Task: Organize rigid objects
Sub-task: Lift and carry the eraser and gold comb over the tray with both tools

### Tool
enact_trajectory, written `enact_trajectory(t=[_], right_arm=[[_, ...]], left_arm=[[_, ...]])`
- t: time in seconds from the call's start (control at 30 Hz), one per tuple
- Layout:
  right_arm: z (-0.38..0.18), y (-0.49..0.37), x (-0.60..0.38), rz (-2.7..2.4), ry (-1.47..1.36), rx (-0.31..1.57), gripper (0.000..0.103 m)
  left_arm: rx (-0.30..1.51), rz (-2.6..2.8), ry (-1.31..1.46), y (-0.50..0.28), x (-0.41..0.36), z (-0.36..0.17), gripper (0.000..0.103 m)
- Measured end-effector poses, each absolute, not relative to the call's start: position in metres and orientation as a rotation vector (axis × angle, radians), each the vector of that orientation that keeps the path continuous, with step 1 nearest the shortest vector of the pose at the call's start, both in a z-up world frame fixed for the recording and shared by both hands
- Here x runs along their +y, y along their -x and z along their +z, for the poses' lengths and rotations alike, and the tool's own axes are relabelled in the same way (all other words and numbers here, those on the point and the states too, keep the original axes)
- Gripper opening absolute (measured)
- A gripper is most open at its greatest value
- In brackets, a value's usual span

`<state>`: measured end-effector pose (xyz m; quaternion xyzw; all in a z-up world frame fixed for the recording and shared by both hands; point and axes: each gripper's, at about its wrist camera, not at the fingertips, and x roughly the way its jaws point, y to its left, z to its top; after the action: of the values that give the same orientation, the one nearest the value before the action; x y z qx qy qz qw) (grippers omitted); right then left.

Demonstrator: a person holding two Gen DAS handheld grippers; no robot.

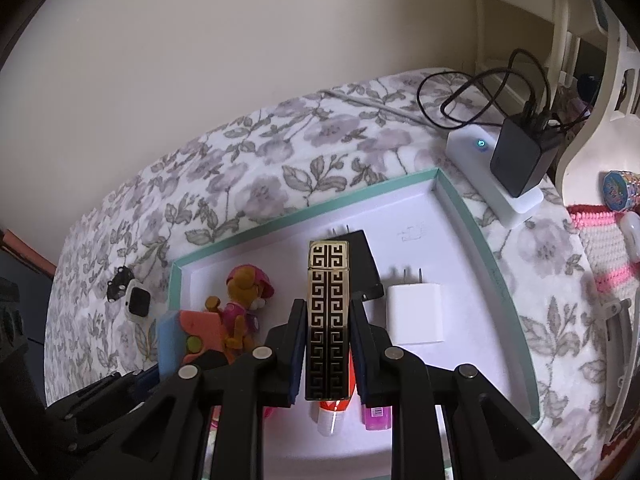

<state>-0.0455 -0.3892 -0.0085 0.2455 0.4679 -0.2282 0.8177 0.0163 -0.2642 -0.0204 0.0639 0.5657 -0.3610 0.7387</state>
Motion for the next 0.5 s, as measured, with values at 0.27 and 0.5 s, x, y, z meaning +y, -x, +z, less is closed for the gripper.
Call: enact_trajectory(t=[0.27, 0.5], right_arm=[[-0.024, 0.042, -0.388, -0.480, -0.516, 1.044, 0.022], [-0.039, 0.041, -0.389, -0.476, -0.545, 1.078, 0.022]], left_arm=[[1.274, -0.787, -0.167, -0.013, -0.270, -0.033, 0.021], [1.295, -0.773, -0.193, -0.012, -0.271, -0.041, 0.021]])
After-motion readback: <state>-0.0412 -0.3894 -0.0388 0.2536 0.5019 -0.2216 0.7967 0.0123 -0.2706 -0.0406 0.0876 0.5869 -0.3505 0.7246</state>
